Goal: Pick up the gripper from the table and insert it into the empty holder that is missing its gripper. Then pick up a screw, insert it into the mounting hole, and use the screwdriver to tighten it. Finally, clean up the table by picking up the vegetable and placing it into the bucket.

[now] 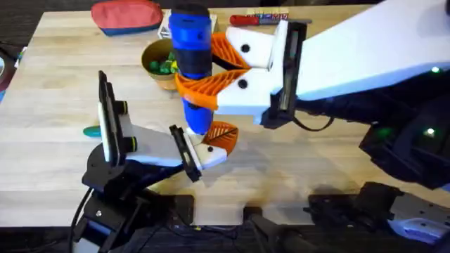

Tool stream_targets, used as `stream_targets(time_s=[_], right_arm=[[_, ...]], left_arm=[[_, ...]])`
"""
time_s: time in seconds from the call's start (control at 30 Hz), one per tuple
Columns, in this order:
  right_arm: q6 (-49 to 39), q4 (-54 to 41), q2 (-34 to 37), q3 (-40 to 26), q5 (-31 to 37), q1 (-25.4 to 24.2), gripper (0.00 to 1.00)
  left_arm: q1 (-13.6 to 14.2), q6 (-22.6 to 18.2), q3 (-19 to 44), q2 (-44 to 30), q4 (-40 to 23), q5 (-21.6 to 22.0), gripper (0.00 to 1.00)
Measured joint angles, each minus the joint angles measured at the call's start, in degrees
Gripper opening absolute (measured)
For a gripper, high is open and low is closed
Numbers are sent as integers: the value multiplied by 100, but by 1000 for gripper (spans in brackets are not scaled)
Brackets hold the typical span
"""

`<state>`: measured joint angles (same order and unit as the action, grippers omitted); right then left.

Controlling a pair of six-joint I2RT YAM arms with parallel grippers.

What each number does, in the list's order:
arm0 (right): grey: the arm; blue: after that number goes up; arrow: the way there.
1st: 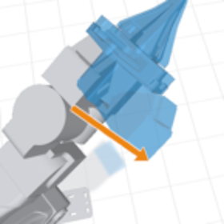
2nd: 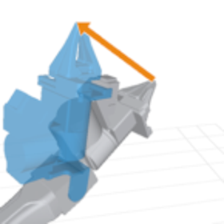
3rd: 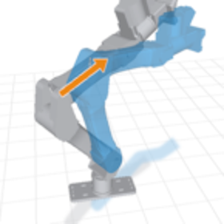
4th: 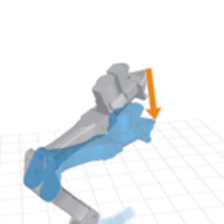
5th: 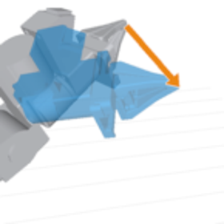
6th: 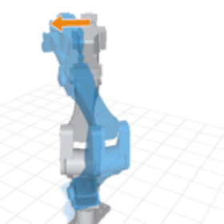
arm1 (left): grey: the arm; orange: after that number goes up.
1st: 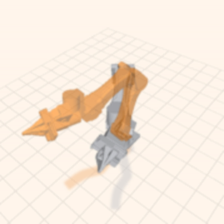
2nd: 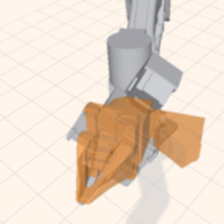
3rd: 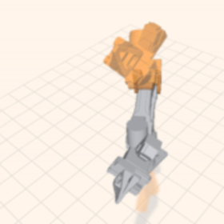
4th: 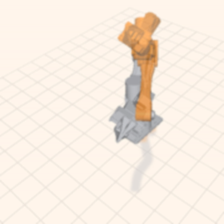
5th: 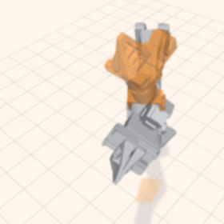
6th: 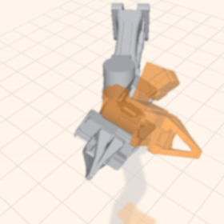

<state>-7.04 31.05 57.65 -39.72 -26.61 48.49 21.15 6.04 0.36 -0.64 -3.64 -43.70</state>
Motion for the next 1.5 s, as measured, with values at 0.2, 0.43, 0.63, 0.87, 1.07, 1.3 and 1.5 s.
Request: stream_targets(time_s=[0.2, 0.43, 0.63, 0.87, 1.07, 1.3, 1.5], right_arm=[[-77, 1, 0, 0, 0, 0, 7], [-95, -109, 0, 0, 2, 0, 7], [-95, -155, -4, 0, 2, -2, 7], [-95, -149, -4, 0, 0, 0, 7], [-98, 530, -13, 26, 0, -2, 7], [-109, 1031, -480, 26, 9, -539, 7], [-676, -37, -344, 26, 26, -1409, 7]], left_arm=[[0, -1, 0, 2, 0, 0, 14], [0, 0, 0, 0, 0, 0, 14], [0, 2, 0, 0, -2, 0, 14], [4, -2, 0, 0, 0, -2, 14], [9, -1, 0, 0, 0, 0, 14], [9, -2, 0, 0, 0, 0, 14], [9, -2, 0, 0, 0, 0, 14]])
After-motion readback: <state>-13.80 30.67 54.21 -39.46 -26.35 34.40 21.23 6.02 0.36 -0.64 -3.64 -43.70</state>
